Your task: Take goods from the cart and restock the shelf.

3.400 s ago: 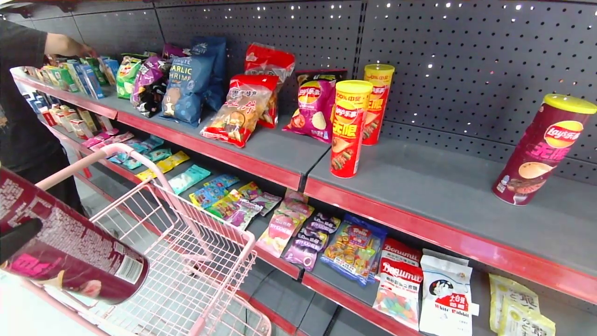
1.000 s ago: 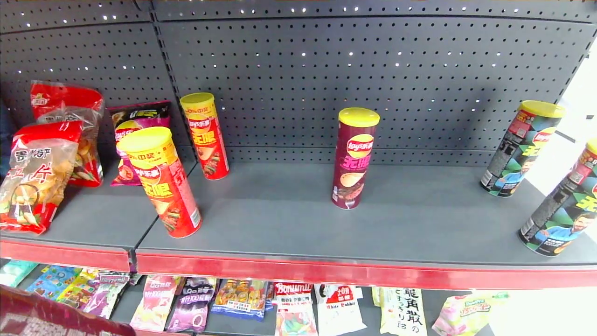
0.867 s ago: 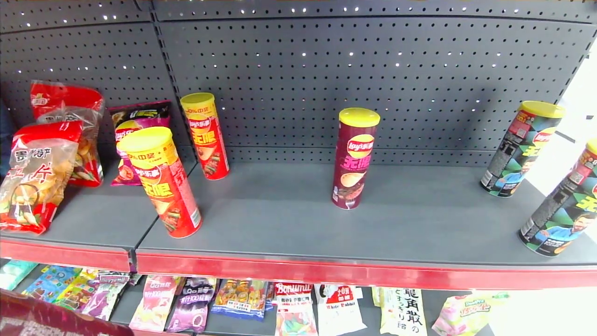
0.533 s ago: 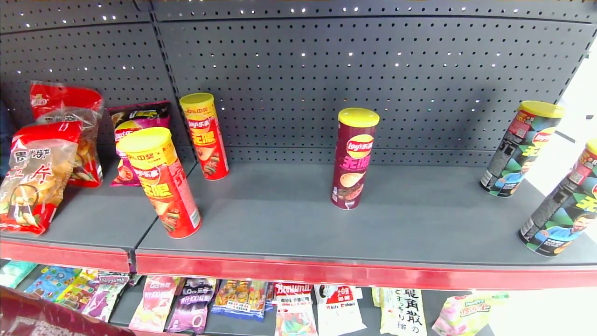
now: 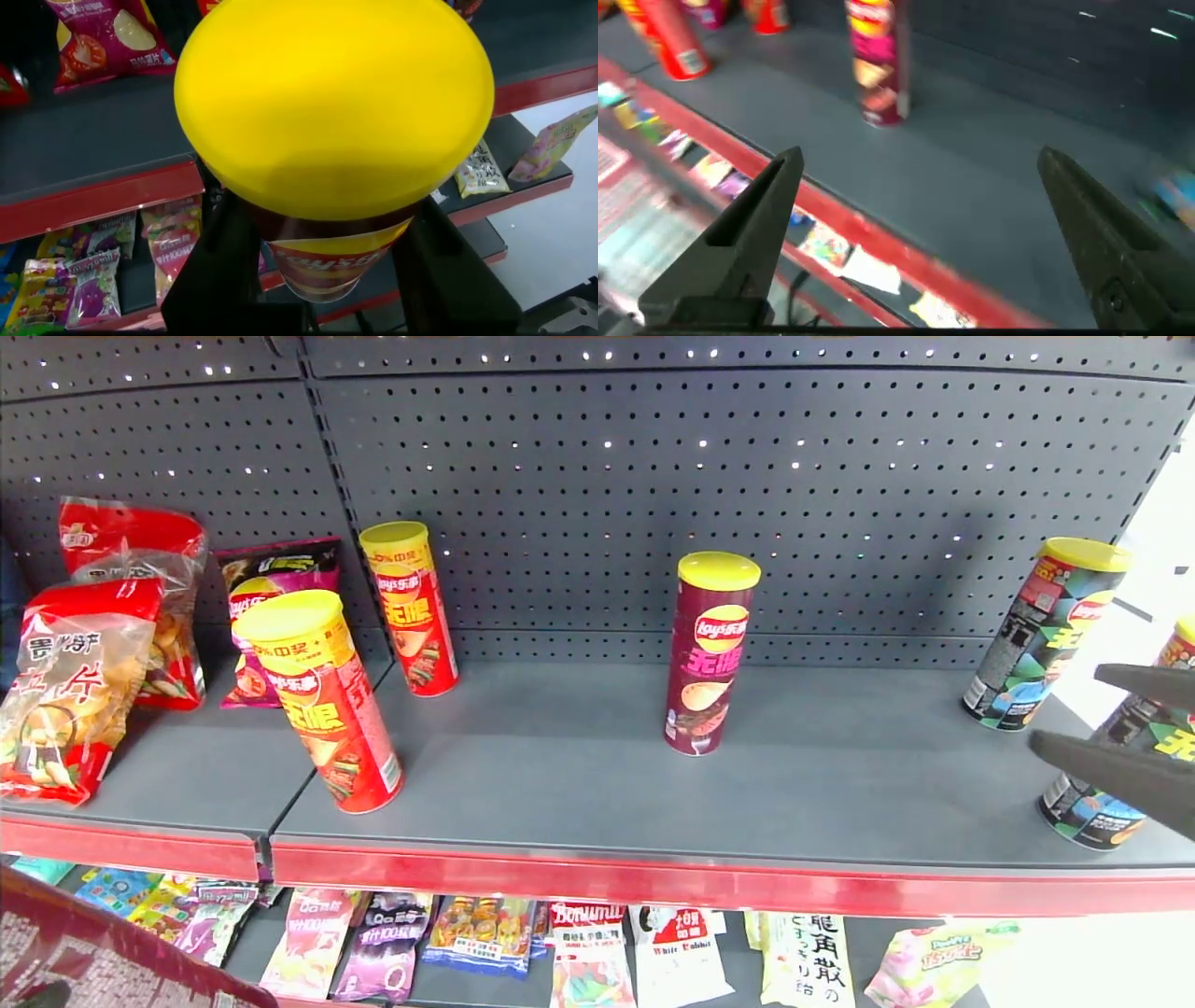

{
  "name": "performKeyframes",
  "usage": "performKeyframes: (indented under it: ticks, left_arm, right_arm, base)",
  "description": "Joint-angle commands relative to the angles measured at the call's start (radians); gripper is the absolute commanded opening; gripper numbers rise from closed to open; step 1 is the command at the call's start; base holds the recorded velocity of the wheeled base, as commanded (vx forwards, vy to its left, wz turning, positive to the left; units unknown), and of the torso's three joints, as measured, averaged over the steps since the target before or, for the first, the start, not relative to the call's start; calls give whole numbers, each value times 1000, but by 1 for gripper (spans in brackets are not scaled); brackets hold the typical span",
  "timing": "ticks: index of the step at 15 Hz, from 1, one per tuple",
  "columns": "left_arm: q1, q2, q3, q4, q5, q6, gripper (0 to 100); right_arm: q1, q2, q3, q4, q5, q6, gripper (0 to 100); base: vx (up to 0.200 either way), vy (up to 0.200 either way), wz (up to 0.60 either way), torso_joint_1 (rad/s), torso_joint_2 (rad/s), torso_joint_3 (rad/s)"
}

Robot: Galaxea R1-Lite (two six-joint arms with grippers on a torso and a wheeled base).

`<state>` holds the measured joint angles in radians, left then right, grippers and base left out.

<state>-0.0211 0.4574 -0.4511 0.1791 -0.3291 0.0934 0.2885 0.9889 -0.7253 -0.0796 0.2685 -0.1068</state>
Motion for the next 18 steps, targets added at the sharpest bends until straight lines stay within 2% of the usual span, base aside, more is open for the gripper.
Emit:
performKeyframes:
  ticks: [1,4,8,11,18]
  left_arm:
    - [0,3,0,0,1,0,0]
    - [0,4,-3,0,2,0,0]
    - [1,6,-5,0,4,0,0]
    - [1,9,-8,0,5,2,0]
    - [1,10,-11,0,7,2,0]
  right_arm:
    - [106,298,-146,-31,12,-5,100]
    - [106,450,-144,-216,15,-2,100]
    - [106,517,-157,-236,38,6,100]
    - [106,617,-163,-368,34,7,100]
    - [110,731,-284,-391,-5,22,100]
  base:
    - [0,0,0,0,0,0]
    - [0,0,0,0,0,0]
    - [0,0,0,0,0,0]
    - [0,0,0,0,0,0]
    - [0,0,0,0,0,0]
